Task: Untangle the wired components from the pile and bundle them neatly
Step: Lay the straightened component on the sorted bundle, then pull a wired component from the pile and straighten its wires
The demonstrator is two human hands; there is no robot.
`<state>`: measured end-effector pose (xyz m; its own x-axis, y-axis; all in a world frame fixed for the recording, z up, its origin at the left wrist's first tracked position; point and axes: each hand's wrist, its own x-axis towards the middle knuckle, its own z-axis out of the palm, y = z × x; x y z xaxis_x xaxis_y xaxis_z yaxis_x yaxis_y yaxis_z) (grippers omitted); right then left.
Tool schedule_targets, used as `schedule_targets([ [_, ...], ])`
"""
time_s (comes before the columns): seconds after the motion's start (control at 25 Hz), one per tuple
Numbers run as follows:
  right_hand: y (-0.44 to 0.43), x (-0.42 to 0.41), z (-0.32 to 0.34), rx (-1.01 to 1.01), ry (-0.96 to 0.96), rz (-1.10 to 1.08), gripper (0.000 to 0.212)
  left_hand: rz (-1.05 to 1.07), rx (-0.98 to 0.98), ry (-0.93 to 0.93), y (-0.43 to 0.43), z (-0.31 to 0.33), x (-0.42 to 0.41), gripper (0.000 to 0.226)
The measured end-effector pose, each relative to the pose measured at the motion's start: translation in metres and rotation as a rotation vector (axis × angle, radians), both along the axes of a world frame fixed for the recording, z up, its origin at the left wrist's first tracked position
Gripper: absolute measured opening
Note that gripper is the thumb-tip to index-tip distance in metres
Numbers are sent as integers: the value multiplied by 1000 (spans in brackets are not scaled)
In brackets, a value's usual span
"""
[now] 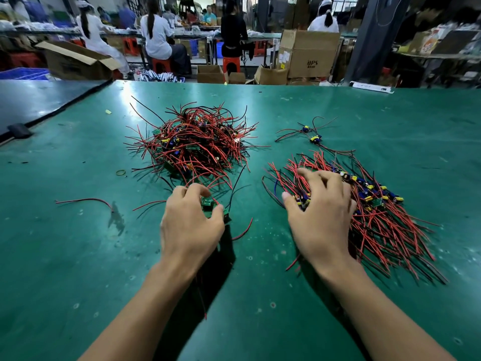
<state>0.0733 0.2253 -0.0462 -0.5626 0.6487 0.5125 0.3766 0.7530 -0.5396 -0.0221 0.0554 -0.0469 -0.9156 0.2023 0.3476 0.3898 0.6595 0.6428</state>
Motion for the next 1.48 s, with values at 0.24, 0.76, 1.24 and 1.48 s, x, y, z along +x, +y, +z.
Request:
schedule_targets([
  [0.24,-25,-4,-16,196,-40,333,14,-64,-385,80,1,-6,-5,33],
  [0.76,-10,-8,10,-1347,272,807,42,-608,440,136,12,18,21,16],
  [1.24,1,-6,1,-1229,160,977,31,-704,821,-777,16,16,21,30],
  [1.48,0,-5,1,-965,151,944,33,-701,831,-787,16,16,21,35],
])
